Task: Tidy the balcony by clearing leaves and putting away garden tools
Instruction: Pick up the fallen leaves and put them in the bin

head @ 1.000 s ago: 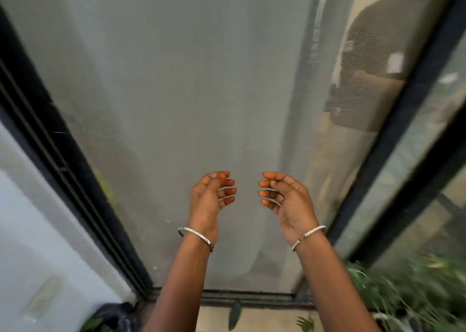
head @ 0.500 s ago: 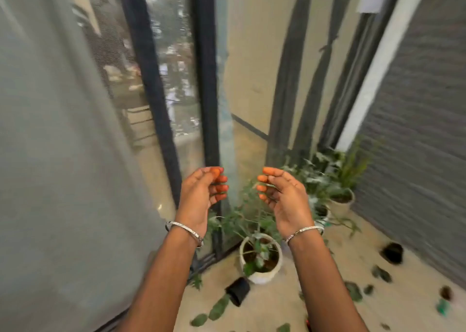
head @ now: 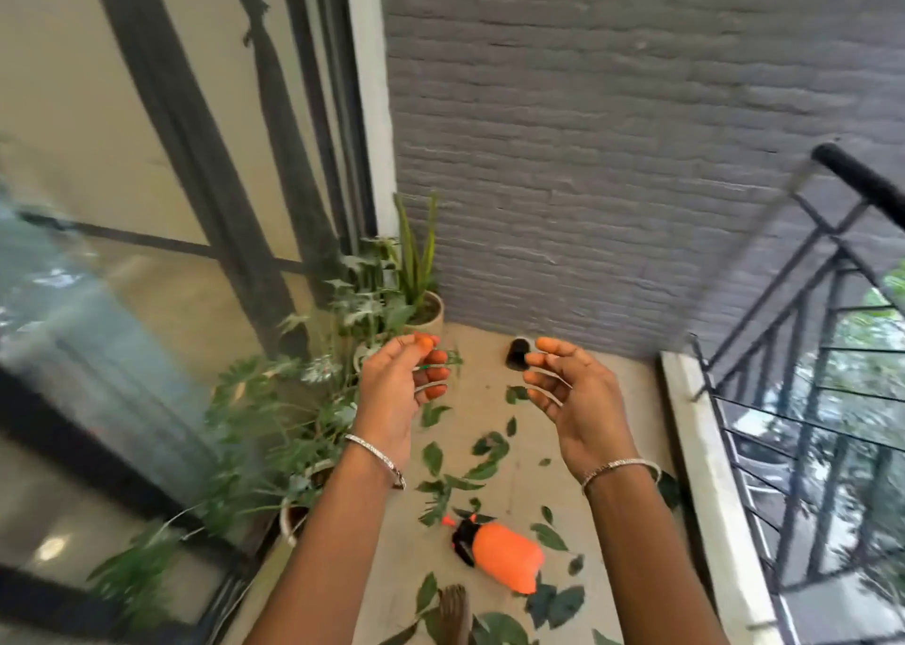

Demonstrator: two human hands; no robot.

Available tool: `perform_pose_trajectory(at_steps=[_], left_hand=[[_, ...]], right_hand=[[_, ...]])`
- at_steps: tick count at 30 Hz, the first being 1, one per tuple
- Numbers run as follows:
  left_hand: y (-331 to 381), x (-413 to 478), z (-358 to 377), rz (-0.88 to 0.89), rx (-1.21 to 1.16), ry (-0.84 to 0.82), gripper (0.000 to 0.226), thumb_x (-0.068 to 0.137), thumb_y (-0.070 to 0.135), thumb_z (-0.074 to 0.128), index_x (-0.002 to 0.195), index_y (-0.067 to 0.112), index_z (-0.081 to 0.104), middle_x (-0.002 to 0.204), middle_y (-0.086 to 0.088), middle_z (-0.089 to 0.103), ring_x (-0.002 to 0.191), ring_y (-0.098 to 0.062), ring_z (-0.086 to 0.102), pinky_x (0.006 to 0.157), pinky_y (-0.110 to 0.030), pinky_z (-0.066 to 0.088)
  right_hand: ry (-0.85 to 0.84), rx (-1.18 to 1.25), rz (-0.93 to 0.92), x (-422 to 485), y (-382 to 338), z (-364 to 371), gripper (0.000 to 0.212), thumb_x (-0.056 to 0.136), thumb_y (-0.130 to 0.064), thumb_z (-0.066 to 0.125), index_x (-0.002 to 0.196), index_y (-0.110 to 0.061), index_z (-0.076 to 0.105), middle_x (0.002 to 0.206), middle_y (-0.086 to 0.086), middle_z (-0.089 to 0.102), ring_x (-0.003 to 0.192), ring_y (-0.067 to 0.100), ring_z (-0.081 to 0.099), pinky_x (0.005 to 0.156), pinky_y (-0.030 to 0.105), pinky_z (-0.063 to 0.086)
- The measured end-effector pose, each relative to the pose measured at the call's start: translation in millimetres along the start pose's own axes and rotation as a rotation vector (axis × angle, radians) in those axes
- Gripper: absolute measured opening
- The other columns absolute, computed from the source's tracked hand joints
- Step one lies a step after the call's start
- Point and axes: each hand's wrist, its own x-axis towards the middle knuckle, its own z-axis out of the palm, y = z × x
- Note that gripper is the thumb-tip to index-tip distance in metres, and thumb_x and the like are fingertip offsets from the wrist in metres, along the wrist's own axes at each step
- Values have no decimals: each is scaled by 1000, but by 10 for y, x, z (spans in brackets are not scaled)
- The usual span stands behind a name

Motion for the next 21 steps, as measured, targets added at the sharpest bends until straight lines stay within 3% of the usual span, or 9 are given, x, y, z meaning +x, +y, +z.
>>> perform_pose_trajectory(at_steps=[7,16,21], left_hand=[[-258,1006,667,-135,9,-52,10,95,14,58,91,13,67,74,-1,66,61,-12,61,62,-28,50],[-412,2256,1355,-203,28,-26,11,94,13,57,88,13,66,71,-1,65,58,-11,61,55,-23,51],[-623,2686,1709,-275,51,-31,12,95,14,56,90,13,67,70,1,67,60,-12,63,64,-29,51]], right_hand=[[143,-31,-1,945,-199,-365,23,97,-6,47,105,-10,67,84,2,72,67,13,65,68,29,51],[235,-46,16,2238,-468,-580,22,98,-11,46,101,-14,68,83,0,73,66,10,66,62,25,53],[270,-42,48,2771,-535,-810,24,97,-12,46,103,-14,69,87,2,72,70,12,66,65,26,52]])
